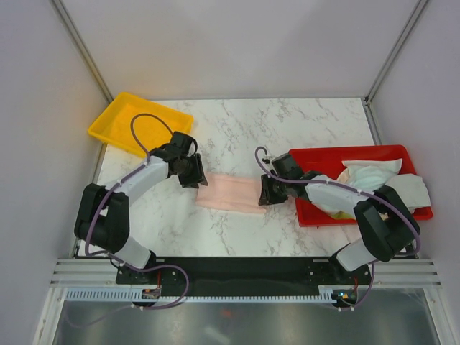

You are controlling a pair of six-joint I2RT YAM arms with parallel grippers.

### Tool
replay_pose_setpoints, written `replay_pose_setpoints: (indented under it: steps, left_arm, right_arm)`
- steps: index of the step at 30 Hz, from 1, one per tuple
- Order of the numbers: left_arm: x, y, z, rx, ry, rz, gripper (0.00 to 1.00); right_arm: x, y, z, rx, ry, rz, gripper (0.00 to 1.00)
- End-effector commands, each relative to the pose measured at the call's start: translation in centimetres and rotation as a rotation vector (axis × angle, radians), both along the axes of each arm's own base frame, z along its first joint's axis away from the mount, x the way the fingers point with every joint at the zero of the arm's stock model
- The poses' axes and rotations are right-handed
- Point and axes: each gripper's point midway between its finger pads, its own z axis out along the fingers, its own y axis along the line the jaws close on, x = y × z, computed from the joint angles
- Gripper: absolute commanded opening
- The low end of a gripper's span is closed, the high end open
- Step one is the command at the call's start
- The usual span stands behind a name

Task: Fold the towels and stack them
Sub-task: Fold the towel

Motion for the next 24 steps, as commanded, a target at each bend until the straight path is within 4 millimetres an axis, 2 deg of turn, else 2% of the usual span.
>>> replay_pose_setpoints:
  steps: [1, 3, 6, 7, 12, 15, 18, 19, 22, 24]
  left_arm:
    - [1.5, -2.6, 5.4, -0.157, -0.106, 0.001, 0.46]
    - [1.3, -3.6, 5.3, -0.218, -0.106, -0.026, 0.46]
    - [1.1, -3.2, 2.4, -0.179, -0.055, -0.014, 0.45]
    - [0.9, -3.0, 1.0, -0.160, -0.021, -0.012, 0.45]
    - [1.6, -1.8, -2.0, -0.101, 0.028, 0.029, 0.45]
    - [2.5, -1.8, -1.7, -0.115, 0.015, 0.041, 0.45]
    - [3.1, -2.6, 0.1, -0.163, -0.014, 0.025, 0.47]
    - [3.4, -2.9, 1.5, -0.183, -0.044, 0.013, 0.47]
    - [4.2, -3.3, 4.5, -0.202, -0.139, -0.061, 0.52]
    - [4.7, -3.4, 4.9, -0.188, -0.174, -0.119, 0.54]
  right_arm:
    - [1.3, 1.4, 3.4, 0.084, -0.063, -0.017, 0.27]
    - [1.2, 1.8, 3.5, 0.108, -0.066, -0.029, 0.28]
    - [0.9, 1.6, 2.5, 0.111, -0.068, -0.046, 0.28]
    - [0.8, 1.1, 1.7, 0.087, -0.064, -0.060, 0.28]
    - [1.0, -0.1, 0.1, 0.024, -0.087, -0.069, 0.28]
    - [1.2, -0.6, -0.2, -0.006, -0.096, -0.073, 0.27]
    - [1.1, -0.8, 0.1, -0.013, -0.103, -0.069, 0.28]
    - [1.0, -0.9, 0.2, -0.014, -0.104, -0.070, 0.28]
    - [1.1, -0.9, 1.4, 0.000, -0.128, -0.069, 0.28]
    - [1.5, -0.6, 2.6, 0.013, -0.149, -0.071, 0.28]
